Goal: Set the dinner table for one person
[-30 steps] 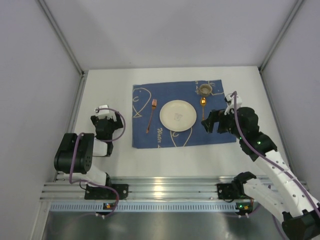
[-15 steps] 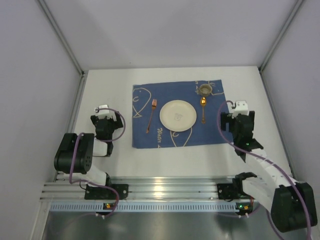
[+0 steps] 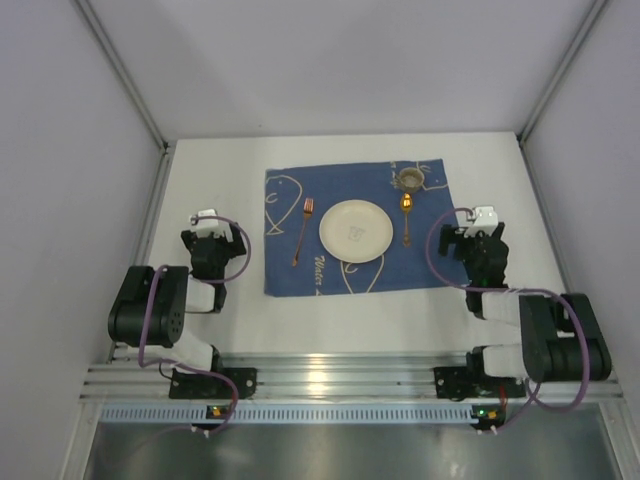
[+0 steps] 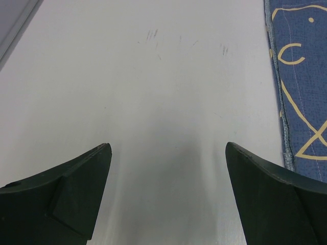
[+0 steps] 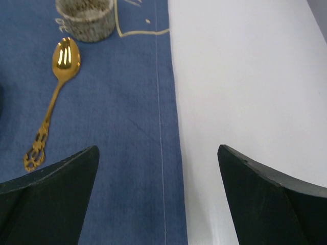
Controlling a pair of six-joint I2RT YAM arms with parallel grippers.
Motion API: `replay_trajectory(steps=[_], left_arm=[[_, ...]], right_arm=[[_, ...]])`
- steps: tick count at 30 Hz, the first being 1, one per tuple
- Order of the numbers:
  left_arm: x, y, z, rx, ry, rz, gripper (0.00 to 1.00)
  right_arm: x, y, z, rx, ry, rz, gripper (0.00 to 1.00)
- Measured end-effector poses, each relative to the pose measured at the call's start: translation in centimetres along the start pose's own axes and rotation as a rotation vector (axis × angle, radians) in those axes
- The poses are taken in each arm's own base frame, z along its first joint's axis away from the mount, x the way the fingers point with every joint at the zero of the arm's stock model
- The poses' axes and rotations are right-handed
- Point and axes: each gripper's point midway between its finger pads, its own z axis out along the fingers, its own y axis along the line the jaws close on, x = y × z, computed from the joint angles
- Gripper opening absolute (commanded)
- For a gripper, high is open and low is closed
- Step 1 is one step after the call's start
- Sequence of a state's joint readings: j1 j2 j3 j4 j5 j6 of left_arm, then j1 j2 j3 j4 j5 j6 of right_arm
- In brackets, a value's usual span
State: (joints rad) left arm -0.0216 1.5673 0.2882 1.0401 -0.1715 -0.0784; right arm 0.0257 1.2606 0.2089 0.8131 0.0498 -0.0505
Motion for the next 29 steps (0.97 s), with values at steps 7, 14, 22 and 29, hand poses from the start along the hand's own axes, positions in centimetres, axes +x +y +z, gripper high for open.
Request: replay_trajectory(steps=[7, 14, 22, 29], left_arm=[[0.0, 0.0, 0.0, 0.000, 0.000, 0.000, 0.98], [0.0, 0.0, 0.0, 0.000, 0.000, 0.000, 0.98], [0.0, 0.0, 0.0, 0.000, 0.000, 0.000, 0.98], [0.0, 0.0, 0.0, 0.000, 0.000, 0.000, 0.98]], right_arm=[[0.7, 0.4, 2.1, -0.017, -0.014, 0.011, 1.00], [-1.3, -0.7, 2.3, 0.049, -0.090, 0.023, 1.00], [-1.5, -0.9, 2.3, 0.063, -0.101, 0.026, 1.00], [-1.5, -0.9, 2.3, 0.062, -0.101, 0.030, 1.00]])
